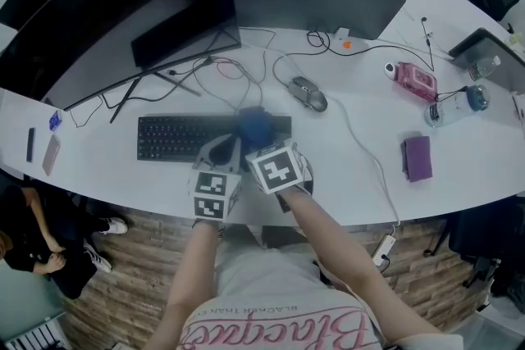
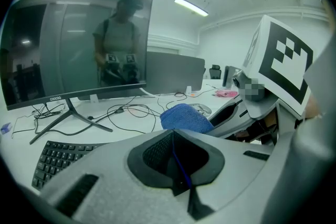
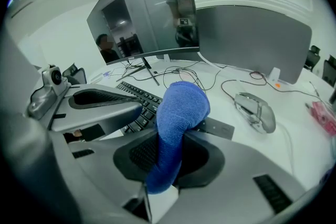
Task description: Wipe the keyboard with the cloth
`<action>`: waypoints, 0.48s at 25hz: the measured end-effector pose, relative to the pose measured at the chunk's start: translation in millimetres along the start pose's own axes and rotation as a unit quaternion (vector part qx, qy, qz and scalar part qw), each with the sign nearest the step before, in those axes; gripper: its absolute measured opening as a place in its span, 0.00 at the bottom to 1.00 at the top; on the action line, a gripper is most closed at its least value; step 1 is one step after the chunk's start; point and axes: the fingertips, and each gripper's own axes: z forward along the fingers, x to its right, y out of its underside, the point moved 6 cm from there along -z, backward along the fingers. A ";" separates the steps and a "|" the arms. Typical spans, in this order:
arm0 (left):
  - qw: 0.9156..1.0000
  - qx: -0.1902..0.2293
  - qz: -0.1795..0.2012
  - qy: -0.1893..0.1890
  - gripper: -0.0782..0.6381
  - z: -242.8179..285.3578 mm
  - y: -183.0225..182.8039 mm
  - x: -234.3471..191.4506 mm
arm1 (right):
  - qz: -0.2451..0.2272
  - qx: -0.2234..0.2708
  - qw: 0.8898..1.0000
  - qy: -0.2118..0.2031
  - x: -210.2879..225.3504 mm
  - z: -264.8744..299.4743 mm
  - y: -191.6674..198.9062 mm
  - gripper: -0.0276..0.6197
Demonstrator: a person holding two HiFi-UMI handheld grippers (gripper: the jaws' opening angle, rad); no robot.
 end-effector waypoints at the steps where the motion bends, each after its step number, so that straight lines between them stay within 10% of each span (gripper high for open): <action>1: 1.000 0.000 0.001 0.001 0.12 1.3 -0.6 3.6 | 0.001 -0.002 1.000 0.000 2.8 -1.8 2.5 0.18; 12: 1.000 0.003 0.009 0.012 0.12 15.4 -7.5 40.8 | 0.013 0.002 1.000 0.017 41.0 -25.3 26.4 0.18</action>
